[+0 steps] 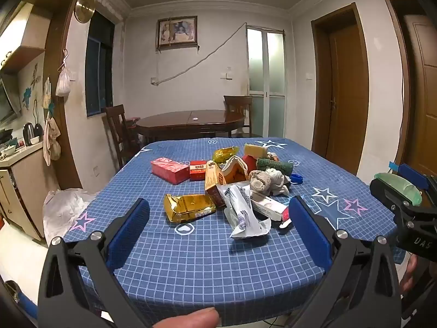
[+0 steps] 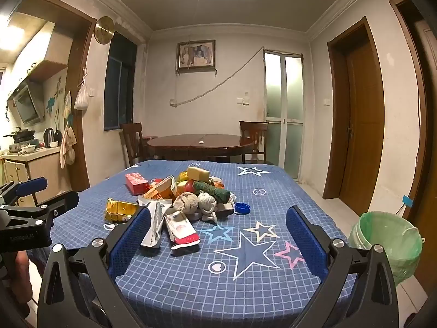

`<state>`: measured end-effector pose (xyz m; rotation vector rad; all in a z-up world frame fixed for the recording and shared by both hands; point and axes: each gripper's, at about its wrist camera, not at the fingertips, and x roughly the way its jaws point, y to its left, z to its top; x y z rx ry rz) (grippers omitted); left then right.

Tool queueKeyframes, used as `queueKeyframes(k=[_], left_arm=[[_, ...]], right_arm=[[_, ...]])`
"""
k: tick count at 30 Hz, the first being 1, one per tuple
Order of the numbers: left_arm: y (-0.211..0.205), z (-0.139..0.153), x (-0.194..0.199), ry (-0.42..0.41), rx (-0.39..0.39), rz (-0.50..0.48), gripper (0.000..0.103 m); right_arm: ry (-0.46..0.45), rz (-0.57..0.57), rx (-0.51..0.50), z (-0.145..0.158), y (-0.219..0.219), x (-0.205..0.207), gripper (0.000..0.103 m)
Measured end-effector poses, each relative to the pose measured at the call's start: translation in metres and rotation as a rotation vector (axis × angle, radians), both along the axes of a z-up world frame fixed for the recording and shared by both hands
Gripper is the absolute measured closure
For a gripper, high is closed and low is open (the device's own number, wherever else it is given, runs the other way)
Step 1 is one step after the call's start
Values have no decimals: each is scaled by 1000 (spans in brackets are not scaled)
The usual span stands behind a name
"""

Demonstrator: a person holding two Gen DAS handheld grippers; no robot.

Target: Collect trash

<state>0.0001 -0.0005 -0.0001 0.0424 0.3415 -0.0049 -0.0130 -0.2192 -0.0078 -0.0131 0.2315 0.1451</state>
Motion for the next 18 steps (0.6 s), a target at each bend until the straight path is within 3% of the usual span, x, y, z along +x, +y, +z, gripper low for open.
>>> queueKeyframes(k=[18], left_arm=[[1, -1, -1, 6, -9, -1, 5]], right_arm=[[-8, 5, -3, -1, -1, -1, 4]])
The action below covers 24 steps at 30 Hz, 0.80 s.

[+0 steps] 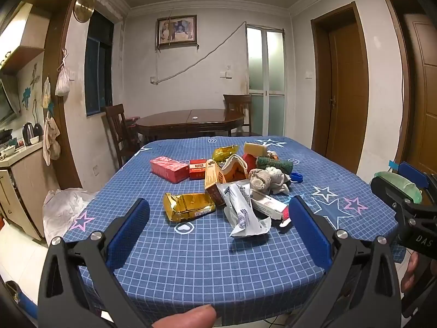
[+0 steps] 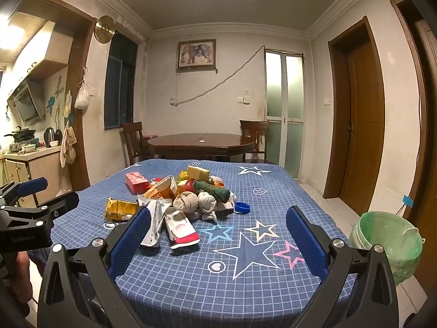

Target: Collect trash

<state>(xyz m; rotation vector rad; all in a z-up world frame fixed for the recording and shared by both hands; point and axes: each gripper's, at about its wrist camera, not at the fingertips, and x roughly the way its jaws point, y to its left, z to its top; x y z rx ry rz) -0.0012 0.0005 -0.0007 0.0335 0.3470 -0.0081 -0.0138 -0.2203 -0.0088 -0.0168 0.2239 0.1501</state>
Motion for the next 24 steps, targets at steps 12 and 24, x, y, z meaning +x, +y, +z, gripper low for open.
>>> queueKeyframes(k=[12, 24], left_arm=[[-1, 3, 0, -2, 0, -1, 5], [-1, 3, 1, -1, 0, 0, 5]], right_arm=[[7, 3, -1, 0, 0, 1, 4], [8, 4, 2, 0, 0, 1, 4]])
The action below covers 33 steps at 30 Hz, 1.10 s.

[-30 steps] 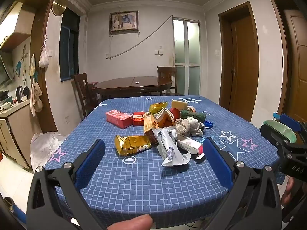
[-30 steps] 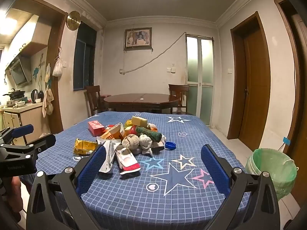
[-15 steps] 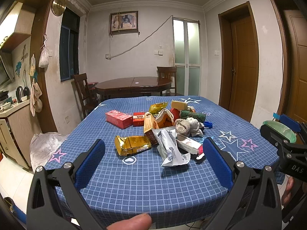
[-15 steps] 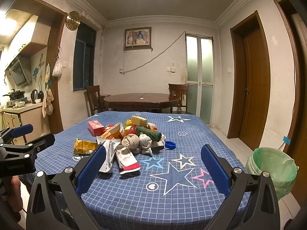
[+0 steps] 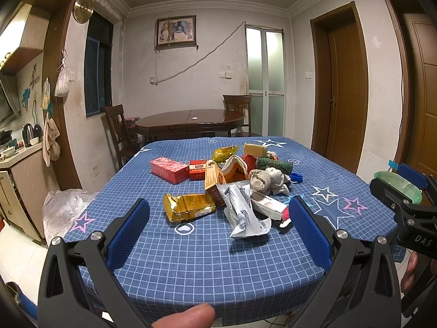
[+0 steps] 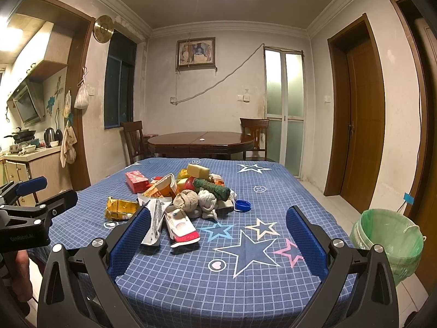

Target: Collect trash

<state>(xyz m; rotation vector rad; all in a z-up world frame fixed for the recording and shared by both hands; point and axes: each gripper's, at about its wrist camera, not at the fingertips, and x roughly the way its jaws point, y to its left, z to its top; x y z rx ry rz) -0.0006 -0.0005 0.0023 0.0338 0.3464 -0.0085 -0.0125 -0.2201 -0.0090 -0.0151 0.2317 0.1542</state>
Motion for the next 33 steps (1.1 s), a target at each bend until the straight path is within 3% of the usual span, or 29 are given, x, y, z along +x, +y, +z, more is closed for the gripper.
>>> queueKeyframes(k=[33], left_arm=[[-1, -9, 2, 9, 5, -7, 5]], right_arm=[[26, 1, 9, -5, 1, 5, 4]])
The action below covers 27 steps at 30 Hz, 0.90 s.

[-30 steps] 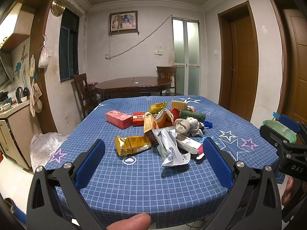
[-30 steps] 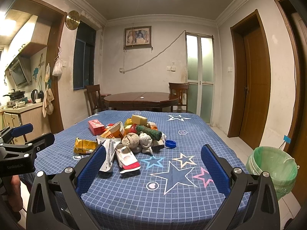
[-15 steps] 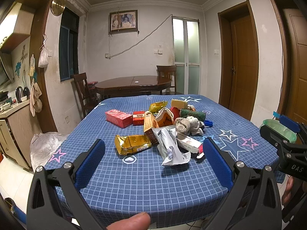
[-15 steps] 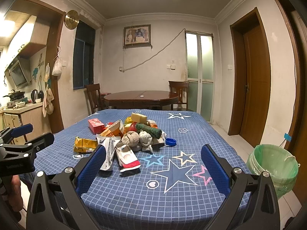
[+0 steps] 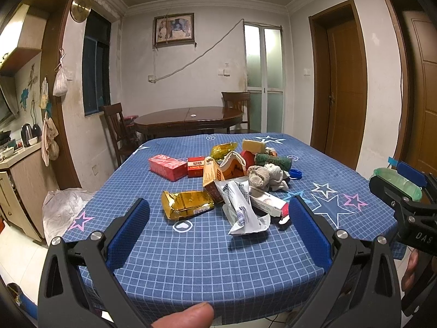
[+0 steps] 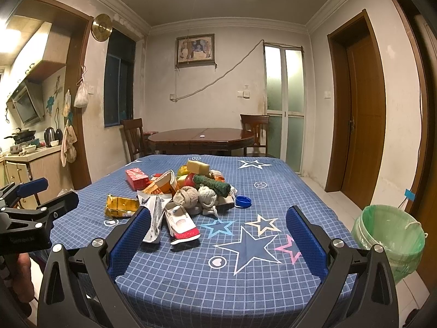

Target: Collect trash

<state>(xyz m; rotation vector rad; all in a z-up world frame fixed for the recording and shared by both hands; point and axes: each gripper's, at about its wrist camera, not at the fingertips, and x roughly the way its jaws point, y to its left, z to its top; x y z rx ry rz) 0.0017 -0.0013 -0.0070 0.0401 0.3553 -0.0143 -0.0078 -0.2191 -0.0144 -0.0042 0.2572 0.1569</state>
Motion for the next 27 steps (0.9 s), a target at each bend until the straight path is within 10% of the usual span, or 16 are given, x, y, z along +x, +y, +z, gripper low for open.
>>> queueKeyframes(k=[15, 27], left_arm=[[1, -4, 5, 31, 2, -29, 5], [42, -35, 73, 231, -94, -93, 5]], right_arm=[[8, 15, -7, 2, 0, 2, 4], [138, 62, 16, -22, -3, 37, 4]])
